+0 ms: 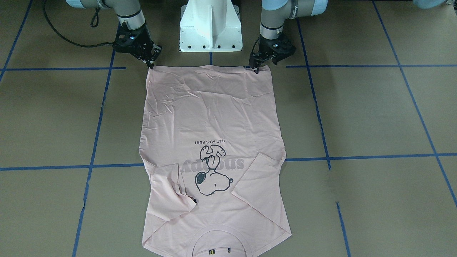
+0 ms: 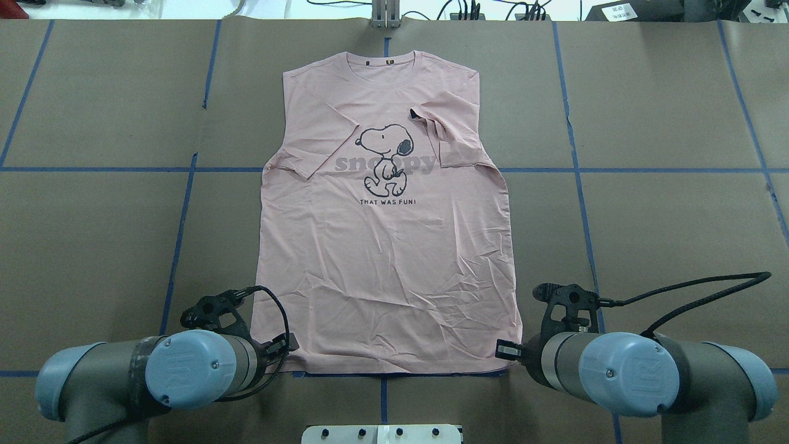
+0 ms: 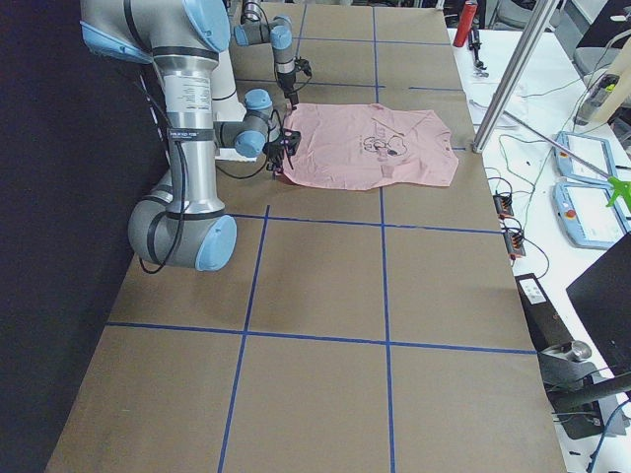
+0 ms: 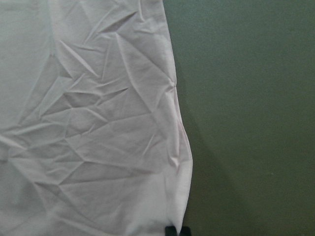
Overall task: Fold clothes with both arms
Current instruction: 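Grasp the hem corners with both grippers, then lift the hem with both grippers and fold it toward the collar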
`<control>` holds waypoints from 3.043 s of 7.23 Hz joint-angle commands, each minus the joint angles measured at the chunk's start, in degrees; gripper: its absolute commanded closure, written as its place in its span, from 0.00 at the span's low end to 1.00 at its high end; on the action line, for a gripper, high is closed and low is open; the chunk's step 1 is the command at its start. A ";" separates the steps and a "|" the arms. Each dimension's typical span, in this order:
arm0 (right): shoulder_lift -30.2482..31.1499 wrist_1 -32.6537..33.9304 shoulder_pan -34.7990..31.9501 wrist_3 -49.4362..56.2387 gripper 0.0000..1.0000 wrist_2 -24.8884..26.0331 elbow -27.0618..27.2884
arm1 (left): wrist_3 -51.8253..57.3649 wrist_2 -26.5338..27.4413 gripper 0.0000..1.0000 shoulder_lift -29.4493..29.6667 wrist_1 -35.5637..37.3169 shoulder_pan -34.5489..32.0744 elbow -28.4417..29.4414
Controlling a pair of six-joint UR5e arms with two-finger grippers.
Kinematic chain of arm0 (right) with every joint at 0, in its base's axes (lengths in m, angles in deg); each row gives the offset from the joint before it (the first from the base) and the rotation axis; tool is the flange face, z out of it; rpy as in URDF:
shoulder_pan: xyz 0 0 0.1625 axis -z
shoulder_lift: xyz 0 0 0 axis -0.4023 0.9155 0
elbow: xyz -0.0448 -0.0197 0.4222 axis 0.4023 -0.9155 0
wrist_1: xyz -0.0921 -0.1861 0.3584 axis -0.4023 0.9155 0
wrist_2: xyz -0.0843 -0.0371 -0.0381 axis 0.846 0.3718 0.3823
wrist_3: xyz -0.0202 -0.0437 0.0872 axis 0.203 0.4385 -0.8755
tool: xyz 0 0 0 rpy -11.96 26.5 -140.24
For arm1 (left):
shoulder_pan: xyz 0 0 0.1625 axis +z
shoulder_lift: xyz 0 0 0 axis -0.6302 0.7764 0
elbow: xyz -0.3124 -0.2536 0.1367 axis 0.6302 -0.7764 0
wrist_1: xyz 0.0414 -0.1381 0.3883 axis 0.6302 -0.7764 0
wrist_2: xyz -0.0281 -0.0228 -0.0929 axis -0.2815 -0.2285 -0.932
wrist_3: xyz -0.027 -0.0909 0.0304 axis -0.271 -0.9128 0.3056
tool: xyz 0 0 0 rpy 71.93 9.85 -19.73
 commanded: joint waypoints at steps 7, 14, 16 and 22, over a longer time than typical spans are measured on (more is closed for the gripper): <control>0.49 0.09 -0.01 0.00 1.00 0.20 0.01 | -0.02 -0.09 1.00 0.10 0.09 0.12 0.64; 0.58 0.18 -0.10 0.00 1.00 0.11 -0.08 | -0.02 -0.61 1.00 0.80 0.09 -0.14 -0.15; 0.67 0.18 -0.53 0.09 1.00 -0.41 0.18 | 0.42 -0.70 1.00 0.37 0.18 -0.67 -2.68; 9.62 0.26 1.04 0.44 1.00 -16.90 13.79 | -0.02 -4.03 1.00 0.63 17.89 6.51 -22.52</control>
